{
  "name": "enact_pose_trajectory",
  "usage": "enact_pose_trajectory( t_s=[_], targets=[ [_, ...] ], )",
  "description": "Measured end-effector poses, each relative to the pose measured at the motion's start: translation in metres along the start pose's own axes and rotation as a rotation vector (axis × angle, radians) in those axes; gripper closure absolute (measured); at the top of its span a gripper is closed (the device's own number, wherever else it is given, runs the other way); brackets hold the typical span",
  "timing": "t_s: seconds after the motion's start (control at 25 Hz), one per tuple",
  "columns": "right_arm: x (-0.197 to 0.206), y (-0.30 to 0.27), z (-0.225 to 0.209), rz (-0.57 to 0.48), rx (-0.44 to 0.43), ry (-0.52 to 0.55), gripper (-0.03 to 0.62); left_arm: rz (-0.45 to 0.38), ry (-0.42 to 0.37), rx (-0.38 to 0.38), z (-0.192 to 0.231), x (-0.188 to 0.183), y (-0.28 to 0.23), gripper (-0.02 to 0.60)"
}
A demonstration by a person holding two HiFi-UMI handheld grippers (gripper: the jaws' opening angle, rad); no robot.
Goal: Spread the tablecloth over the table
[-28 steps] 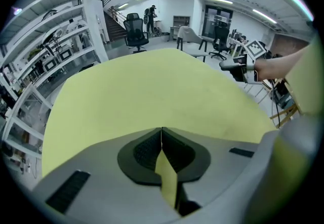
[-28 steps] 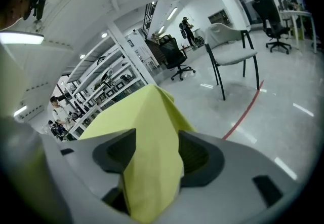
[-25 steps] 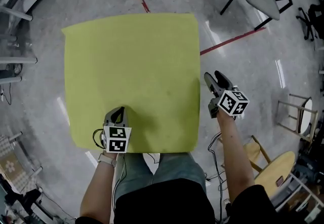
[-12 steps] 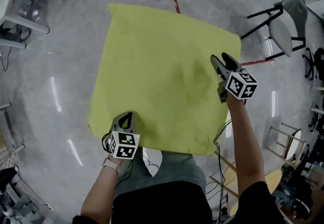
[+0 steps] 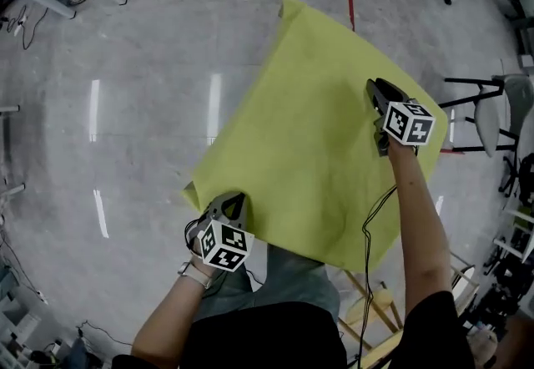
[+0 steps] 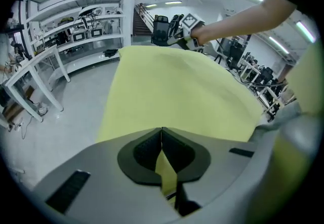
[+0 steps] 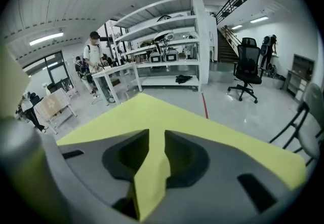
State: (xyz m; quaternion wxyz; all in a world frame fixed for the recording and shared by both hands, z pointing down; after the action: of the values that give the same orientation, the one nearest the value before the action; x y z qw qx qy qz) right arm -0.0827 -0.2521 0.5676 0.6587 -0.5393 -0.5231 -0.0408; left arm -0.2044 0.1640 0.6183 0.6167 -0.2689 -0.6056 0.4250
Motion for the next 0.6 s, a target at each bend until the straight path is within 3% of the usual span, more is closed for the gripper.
enact_pose_trajectory(
  t_s=[0.08, 0.16, 0.36, 0.6],
  targets=[
    [-0.008, -0.026, 0.016, 0.030, 0.024, 0.047, 0.542, 0.000, 0.015, 0.045, 0.004, 0.008, 0.003, 0.571],
    [-0.015, -0.053, 0.031, 0.057, 0.036, 0.088, 0.566, -0.006, 0.025, 0.074, 0.010, 0.013, 0.005, 0.571],
    [-0.023, -0.100, 0.054, 0.139, 0.040, 0.128, 0.573, -0.015, 0.038, 0.125, 0.016, 0.012, 0.007, 0.571],
    [-0.024, -0.111, 0.060, 0.175, 0.077, 0.152, 0.582, -0.015, 0.091, 0.181, 0.023, 0.017, 0.009, 0.572]
  ],
)
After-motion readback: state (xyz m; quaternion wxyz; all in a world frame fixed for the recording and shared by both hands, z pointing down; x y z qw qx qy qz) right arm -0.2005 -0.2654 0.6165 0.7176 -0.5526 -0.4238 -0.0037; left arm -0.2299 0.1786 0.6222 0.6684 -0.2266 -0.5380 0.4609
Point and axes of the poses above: the fingertips, and each gripper's own axes: y backward along the fingers, z to its left, x out of its underside, the point moved 2 cm from there along y, backward along the fingers, and after that the axes turned 1 degree about -y, right-handed, at the moved point
